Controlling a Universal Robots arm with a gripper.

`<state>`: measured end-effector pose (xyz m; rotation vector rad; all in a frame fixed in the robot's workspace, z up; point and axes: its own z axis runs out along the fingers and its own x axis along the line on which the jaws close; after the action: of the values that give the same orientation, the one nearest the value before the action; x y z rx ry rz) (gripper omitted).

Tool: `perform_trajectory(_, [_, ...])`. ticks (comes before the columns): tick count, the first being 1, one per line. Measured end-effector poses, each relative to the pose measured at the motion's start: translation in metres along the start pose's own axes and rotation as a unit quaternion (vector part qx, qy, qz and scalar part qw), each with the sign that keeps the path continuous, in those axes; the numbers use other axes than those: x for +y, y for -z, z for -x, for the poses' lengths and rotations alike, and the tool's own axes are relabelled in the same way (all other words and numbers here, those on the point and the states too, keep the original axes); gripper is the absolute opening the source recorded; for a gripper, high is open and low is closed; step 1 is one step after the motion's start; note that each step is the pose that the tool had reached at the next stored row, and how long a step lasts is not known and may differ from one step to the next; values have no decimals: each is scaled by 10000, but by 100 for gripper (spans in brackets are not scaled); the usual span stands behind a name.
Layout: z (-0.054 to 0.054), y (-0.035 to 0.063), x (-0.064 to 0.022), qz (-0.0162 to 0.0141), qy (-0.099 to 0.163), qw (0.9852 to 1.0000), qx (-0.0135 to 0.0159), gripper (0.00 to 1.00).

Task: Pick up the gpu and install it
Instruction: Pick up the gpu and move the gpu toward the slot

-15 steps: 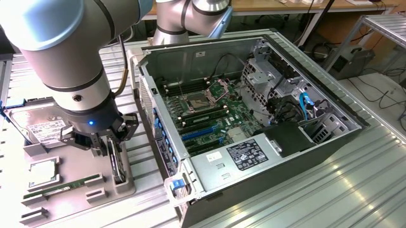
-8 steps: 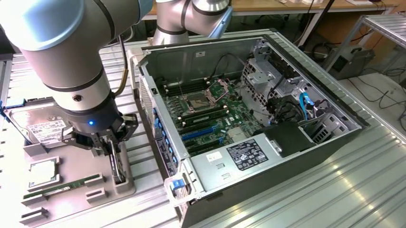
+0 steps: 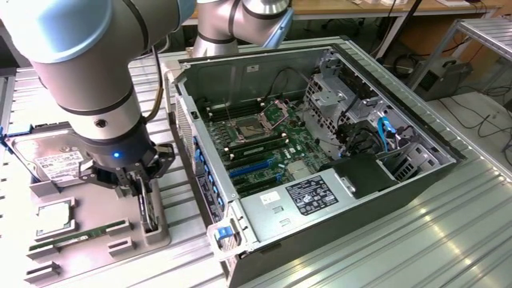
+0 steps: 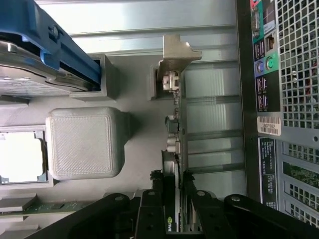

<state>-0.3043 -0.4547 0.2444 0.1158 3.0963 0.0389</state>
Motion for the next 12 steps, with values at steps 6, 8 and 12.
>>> perform_trajectory(6, [54,23,2,-9,144,9997,209,26])
perform_trajectory(8, [63,39,2,-8,203,9995,234,26])
perform_trajectory(12, [87,70,5,-3,275,9993,262,26])
